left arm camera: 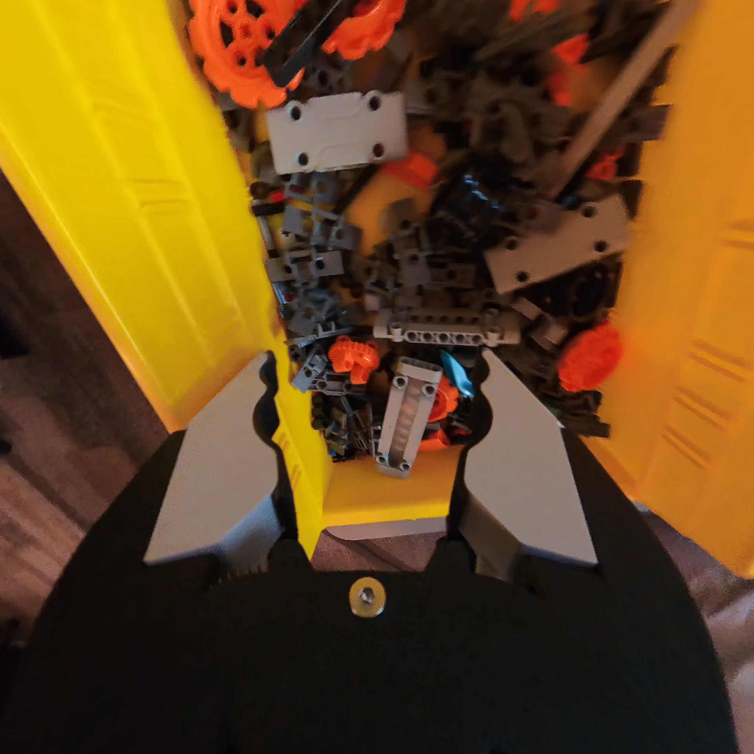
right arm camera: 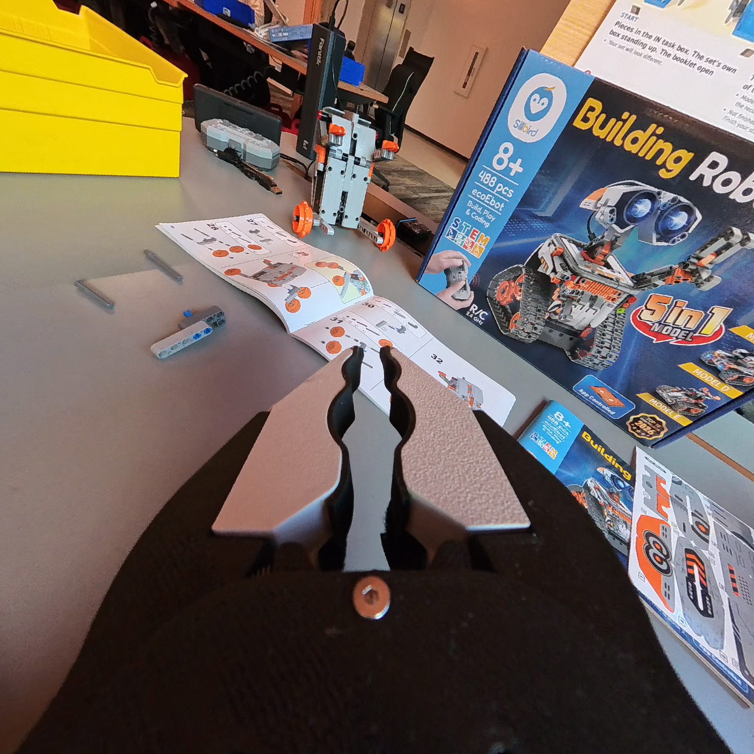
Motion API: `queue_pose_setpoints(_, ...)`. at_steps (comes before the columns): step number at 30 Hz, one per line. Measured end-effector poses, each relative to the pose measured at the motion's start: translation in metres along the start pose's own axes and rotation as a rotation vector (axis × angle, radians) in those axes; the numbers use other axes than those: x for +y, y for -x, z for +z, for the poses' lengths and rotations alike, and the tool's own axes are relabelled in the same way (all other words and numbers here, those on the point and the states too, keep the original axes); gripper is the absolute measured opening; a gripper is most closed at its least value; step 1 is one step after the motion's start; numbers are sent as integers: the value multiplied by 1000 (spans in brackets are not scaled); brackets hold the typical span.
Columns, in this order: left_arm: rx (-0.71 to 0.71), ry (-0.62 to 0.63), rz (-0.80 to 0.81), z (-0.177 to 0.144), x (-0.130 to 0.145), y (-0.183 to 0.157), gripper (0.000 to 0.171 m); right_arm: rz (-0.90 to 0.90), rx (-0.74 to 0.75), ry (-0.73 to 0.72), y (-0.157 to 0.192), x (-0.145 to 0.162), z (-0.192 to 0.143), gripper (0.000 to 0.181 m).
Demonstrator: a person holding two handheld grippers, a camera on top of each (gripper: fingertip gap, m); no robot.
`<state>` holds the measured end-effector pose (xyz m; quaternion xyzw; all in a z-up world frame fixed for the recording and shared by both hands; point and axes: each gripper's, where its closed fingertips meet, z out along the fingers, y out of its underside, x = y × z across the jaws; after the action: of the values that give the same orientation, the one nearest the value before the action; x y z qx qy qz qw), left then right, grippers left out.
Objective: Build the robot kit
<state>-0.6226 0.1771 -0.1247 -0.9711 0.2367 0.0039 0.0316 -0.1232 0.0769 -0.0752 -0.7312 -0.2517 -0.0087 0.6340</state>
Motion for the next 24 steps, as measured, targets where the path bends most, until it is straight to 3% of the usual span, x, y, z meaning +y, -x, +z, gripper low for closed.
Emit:
queue_pose_setpoints(4,149,19,-109,17,-5,-8,98,0,3,4,0,1,0,9)
queue_pose_setpoints(7,187,19,-113,16,-8,-11,85,2,4,6,-1,1,0,9)
queue_pose_setpoints(8,264,18,-99,14,-9,-24,72,3,2,6,-1,1,0,9)
queue_pose_setpoints(10,394,43,-96,13,-7,-49,71,3,0,6,0,1,0,9)
queue_pose_setpoints(12,355,114,-59,21,4,-52,74,1,-2,6,0,1,1,9)
queue_pose_setpoints(15,341,70,-8,15,2,-59,72,-1,0,7,0,2,0,9)
queue_pose_setpoints(20,119,16,21,5,5,-29,114,4,0,1,-1,0,0,9)
queue_pose_setpoints(22,63,51,21,12,11,-21,131,4,-5,4,0,1,1,9)
queue_pose_setpoints(24,90,125,9,24,21,-25,136,-4,-5,6,1,1,1,9)
